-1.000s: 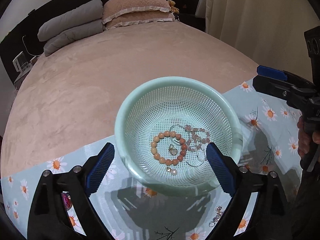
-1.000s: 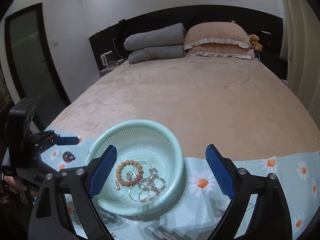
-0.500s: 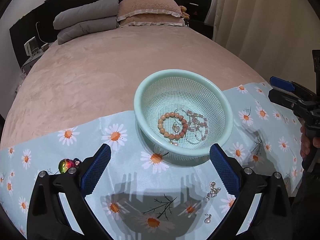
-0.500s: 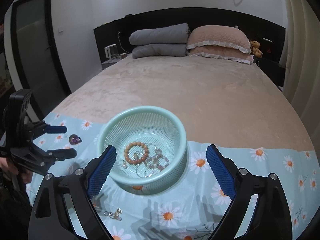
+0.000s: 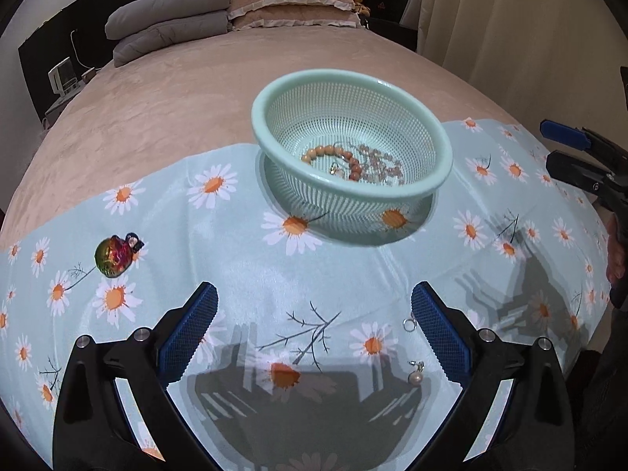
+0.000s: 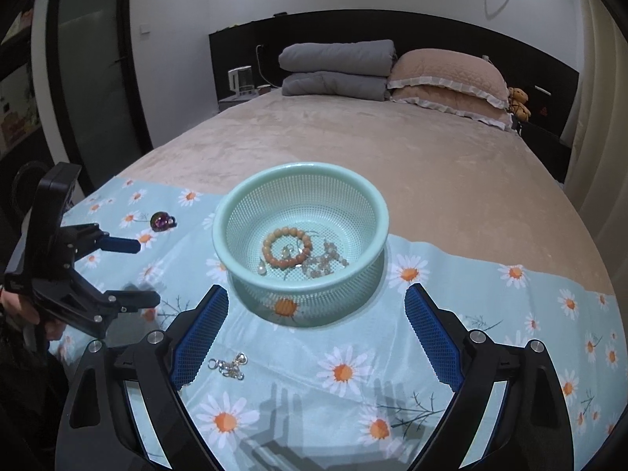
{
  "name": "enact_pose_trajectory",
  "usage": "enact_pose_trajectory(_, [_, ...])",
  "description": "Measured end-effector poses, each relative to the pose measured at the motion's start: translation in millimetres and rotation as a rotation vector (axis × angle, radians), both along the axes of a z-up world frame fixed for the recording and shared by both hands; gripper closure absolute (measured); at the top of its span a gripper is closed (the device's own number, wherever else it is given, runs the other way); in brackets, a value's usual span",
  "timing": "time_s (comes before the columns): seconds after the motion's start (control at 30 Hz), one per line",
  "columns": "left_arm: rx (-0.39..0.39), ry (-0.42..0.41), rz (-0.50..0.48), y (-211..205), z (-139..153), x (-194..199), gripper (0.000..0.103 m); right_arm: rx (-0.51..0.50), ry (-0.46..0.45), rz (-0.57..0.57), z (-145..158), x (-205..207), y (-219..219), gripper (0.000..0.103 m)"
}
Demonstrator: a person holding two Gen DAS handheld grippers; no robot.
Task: Organize jewelry
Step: 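Move both open tools toward the pearl earring and silver pendants on the cover, then grasp the pearl earring with the left tool while the right tool grasps a silver pendant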
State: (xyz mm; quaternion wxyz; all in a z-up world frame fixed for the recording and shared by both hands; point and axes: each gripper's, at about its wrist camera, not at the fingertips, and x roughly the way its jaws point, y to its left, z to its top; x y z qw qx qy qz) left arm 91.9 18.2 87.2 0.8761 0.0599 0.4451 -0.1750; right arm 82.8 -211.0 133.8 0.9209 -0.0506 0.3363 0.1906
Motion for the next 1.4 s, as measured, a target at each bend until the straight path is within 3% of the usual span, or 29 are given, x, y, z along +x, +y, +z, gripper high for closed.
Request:
enact_pose_trajectory(0.27, [0.072, 0.001, -0.04, -16, -38, -29, 0.006, -0.017, 0.079, 0.011, -72, -21, 8, 0.016])
enact_pose_trajectory(0.43, [0.125, -0.084, -0.073, -30, -46, -51, 0.006, -0.01, 0.117, 0.05, -105, -33, 21, 0.016])
enact_pose_trajectory(0.73, [0.072, -0.099, -0.142, -38, -69, -63, 0.006, -0.048, 0.163, 0.087, -128, -33, 47, 0.018])
enact_pose_trajectory(0.8, [0.06, -0.099, -0.132, -37, -74, -61, 0.006, -0.074, 0.18, 0.088, -132, -30, 52, 0.031])
enact_pose_trajectory(0.93, [0.022, -0.098, -0.102, -32, -79, -58, 0.006, -0.044, 0.171, 0.086, -131, -26, 58, 0.037])
enact_pose_trajectory(1.03, [0.05, -0.128, -0.089, -36, -82, -61, 0.005, -0.062, 0.161, 0.095, -134, -23, 67, 0.04])
enact_pose_trajectory(1.13, [0.053, -0.138, -0.084, -37, -83, -63, 0.005, -0.077, 0.155, 0.125, -134, -24, 75, 0.056])
enact_pose_trajectory(1.23, [0.046, -0.138, -0.084, -36, -83, -63, 0.006, -0.063, 0.16, 0.15, -134, -24, 78, 0.079])
enact_pose_trajectory(1.3, [0.044, -0.146, -0.083, -36, -81, -65, 0.013, -0.048, 0.166, 0.15, -134, -24, 76, 0.089])
enact_pose_trajectory(1.4, [0.034, -0.155, -0.09, -37, -80, -71, 0.029, -0.013, 0.185, 0.148, -134, -27, 69, 0.089])
